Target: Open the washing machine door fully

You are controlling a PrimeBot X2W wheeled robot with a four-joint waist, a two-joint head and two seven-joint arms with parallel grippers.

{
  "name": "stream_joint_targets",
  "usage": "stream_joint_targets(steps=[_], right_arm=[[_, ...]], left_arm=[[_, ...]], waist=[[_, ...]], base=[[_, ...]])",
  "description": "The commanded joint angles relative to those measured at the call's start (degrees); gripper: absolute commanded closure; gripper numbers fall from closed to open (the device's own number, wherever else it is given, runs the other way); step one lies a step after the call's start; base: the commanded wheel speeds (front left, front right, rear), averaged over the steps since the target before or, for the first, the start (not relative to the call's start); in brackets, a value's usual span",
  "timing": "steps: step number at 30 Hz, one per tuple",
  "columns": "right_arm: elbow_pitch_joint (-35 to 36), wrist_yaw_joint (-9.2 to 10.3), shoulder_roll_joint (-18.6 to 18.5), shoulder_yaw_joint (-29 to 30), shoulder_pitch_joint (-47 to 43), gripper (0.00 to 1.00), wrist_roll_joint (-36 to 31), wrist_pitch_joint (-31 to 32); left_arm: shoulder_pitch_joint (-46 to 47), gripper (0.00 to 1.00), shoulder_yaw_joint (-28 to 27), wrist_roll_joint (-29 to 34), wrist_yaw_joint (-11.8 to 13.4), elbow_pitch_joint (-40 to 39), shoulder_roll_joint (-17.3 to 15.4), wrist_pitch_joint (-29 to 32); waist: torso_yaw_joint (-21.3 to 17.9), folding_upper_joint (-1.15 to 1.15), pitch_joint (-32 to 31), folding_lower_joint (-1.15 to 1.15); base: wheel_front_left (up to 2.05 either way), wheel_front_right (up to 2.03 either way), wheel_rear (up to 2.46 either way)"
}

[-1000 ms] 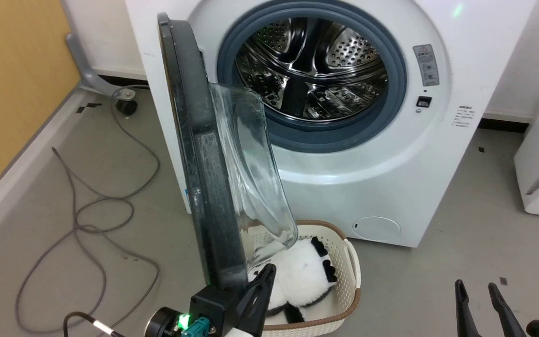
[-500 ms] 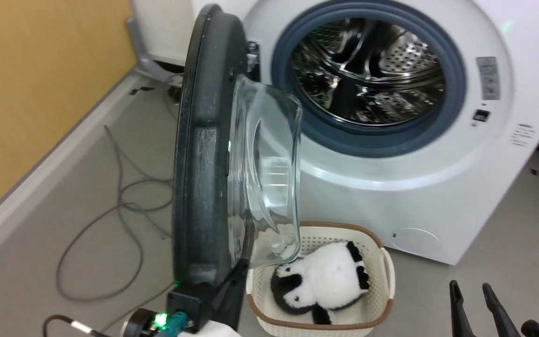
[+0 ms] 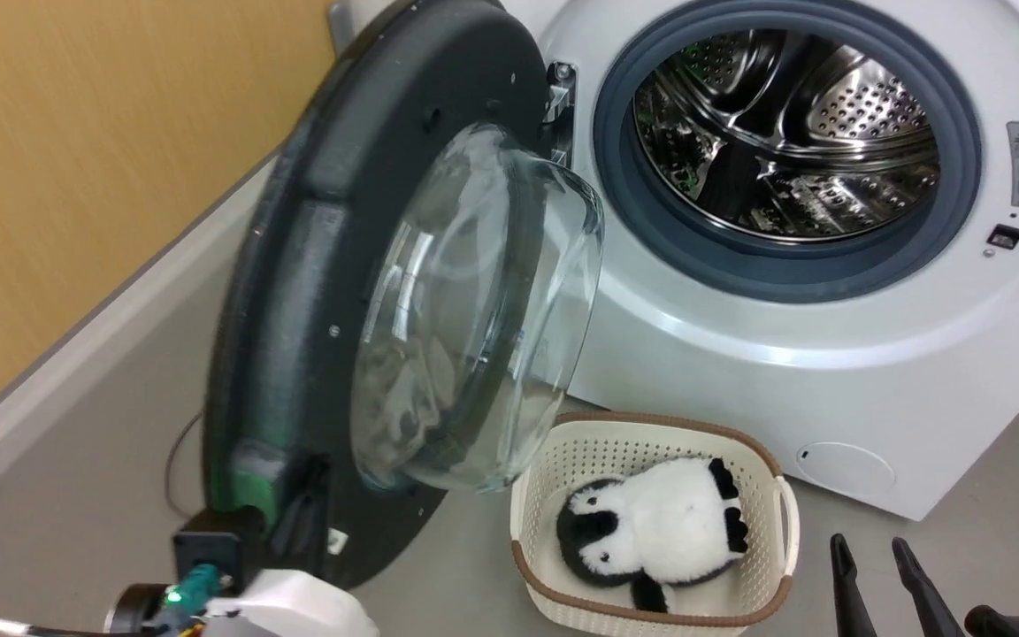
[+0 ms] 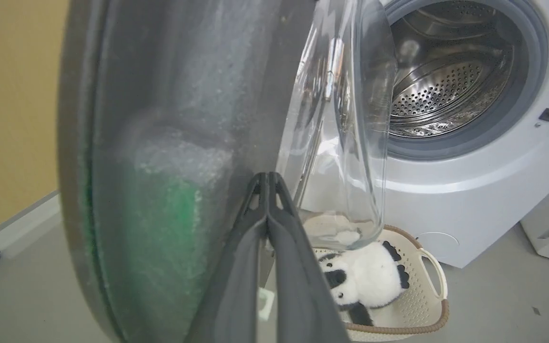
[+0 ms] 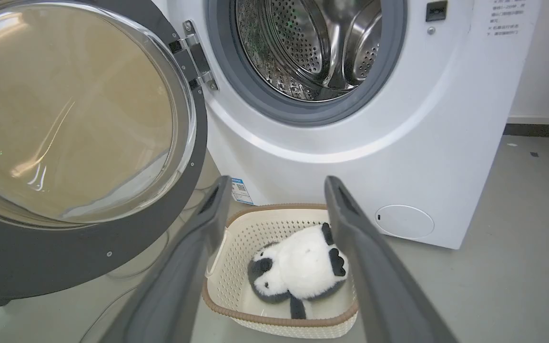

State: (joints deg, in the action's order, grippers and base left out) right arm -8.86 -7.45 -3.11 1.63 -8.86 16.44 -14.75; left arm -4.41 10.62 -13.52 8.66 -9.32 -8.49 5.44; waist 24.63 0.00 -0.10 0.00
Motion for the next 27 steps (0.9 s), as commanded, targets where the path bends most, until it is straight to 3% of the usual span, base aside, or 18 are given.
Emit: stream_joint_targets(steps=[1, 12, 27], right_arm=[[-0.08, -0.03, 0.22, -0.07, 0.69, 0.0, -0.11, -0.25], [0.11, -0.03, -1.26, -1.16, 2.25, 0.0, -0.7, 0.14], [0.87, -0.03, -3.03, -1.55, 5.65, 0.0, -0.6, 1.38]], left_arm=[[0.83, 1.0, -0.72, -0.35, 0.37, 0.2, -0.48, -0.49], [5.25, 1.0, -9.2, -4.43, 1.33, 4.09, -3.55, -3.71], [17.44, 1.0, -17.81, -8.43, -1.17, 16.46, -13.09, -4.15]], waist=[[0.21, 0.0, 0.53, 0.0], [-0.94, 0.0, 5.72, 0.0], [-4.58, 0.0, 11.5, 0.0]], base=[[0.0, 0.0, 0.0], [0.0, 0.0, 0.0], [0.0, 0.0, 0.0]])
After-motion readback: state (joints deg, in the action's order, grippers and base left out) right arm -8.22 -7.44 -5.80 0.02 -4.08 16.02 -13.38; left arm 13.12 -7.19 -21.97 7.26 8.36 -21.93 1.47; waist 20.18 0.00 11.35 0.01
